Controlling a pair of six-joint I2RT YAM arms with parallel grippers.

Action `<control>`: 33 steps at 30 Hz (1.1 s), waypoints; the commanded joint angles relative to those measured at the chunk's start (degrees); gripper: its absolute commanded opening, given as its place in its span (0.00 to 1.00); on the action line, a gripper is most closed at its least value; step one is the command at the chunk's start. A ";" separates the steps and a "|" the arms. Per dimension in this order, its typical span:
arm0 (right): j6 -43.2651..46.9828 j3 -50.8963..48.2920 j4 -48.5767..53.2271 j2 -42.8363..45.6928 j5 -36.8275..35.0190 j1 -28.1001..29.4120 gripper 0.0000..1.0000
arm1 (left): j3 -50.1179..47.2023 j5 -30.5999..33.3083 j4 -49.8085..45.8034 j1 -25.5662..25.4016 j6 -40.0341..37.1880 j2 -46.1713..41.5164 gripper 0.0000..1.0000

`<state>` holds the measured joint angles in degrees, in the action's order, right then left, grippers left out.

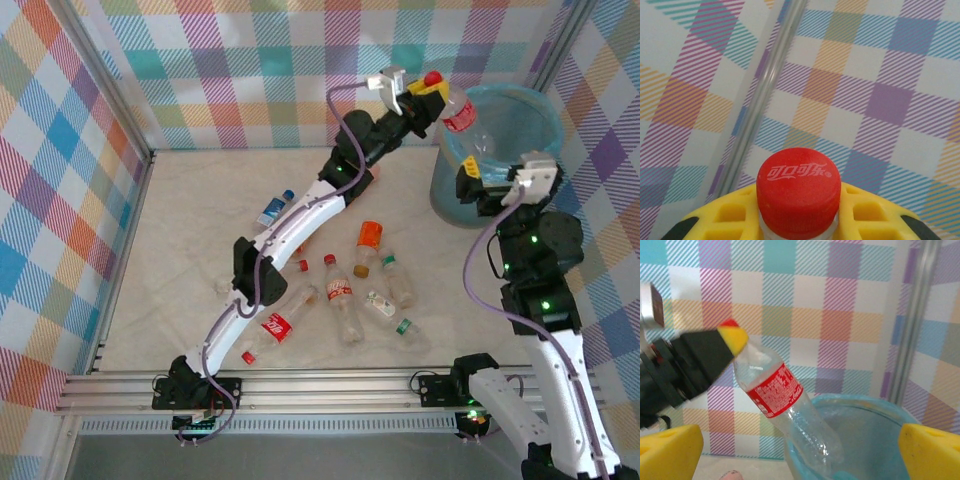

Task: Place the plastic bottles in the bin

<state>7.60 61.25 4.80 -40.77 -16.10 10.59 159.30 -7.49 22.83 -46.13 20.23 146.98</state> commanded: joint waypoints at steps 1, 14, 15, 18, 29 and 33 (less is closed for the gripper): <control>-3.15 1.65 5.58 2.54 -3.53 0.22 1.00 | 4.93 6.52 7.71 -1.70 -3.97 3.94 0.00; -4.77 1.01 7.94 2.60 -1.23 0.22 1.00 | 5.18 10.53 5.09 -3.49 -9.72 6.04 0.41; -4.95 1.50 8.53 2.18 -1.13 0.22 1.00 | 5.23 10.41 4.60 -3.45 -9.90 6.00 0.50; -5.36 4.49 12.14 -0.04 -1.47 0.22 1.00 | 5.23 10.50 3.40 -3.51 -9.88 5.40 0.71; -8.41 26.11 36.82 -18.53 -0.92 0.22 0.86 | 5.19 8.90 -9.64 -3.44 -8.72 -2.24 0.84; -9.86 35.57 44.59 -28.30 0.81 0.22 0.78 | 3.24 11.78 -28.72 -3.38 -12.05 -11.16 0.84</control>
<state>-0.43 92.60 40.07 -64.07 -16.88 10.59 162.19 2.55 6.11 -48.90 10.52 147.94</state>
